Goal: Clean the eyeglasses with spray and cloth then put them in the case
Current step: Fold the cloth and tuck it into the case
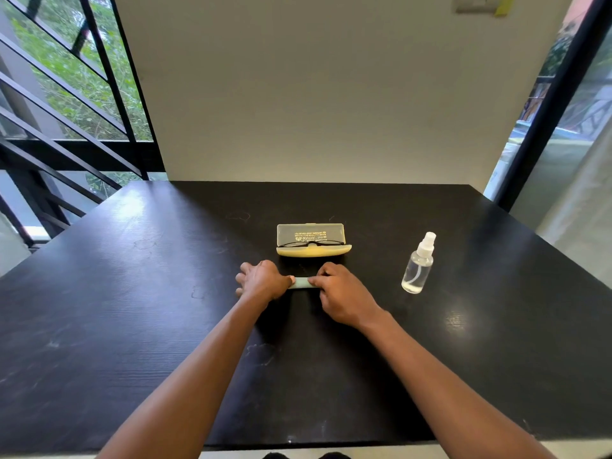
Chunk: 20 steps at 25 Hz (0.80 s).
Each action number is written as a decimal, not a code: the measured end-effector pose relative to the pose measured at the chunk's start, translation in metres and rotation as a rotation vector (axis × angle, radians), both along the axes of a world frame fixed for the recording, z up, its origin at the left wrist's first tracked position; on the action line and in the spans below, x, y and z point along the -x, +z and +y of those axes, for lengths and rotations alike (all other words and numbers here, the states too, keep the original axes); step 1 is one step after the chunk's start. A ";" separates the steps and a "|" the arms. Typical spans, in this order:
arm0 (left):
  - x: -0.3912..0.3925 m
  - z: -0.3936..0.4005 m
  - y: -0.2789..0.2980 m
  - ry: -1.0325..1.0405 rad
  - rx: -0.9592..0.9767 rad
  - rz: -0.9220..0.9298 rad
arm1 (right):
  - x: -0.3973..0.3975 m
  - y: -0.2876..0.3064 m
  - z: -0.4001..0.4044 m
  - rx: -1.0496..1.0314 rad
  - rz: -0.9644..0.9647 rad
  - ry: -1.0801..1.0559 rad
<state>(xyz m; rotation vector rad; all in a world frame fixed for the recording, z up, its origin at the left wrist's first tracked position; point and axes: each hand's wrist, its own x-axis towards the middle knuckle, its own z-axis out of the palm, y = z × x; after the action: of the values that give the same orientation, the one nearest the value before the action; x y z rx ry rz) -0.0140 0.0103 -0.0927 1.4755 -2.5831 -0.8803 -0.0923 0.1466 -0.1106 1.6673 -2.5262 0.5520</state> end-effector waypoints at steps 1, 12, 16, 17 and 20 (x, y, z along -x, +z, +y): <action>0.001 0.000 0.000 0.007 -0.020 0.004 | -0.002 -0.002 0.001 -0.007 0.010 0.008; 0.006 0.009 0.007 0.242 -0.447 0.600 | -0.008 0.002 0.003 0.028 -0.126 -0.052; 0.002 0.011 0.007 0.254 -0.411 0.670 | -0.007 0.006 0.000 0.108 -0.286 -0.081; 0.001 0.012 0.007 0.246 -0.391 0.679 | -0.008 0.006 -0.002 0.090 -0.276 -0.076; 0.002 0.017 0.009 0.200 -0.290 0.687 | -0.006 0.004 -0.004 0.074 -0.336 -0.074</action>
<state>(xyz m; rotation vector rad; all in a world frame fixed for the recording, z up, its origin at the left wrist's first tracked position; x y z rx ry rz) -0.0159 0.0274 -0.0833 1.1653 -1.8391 -1.4584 -0.0863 0.1425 -0.1068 1.5617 -2.7361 0.9795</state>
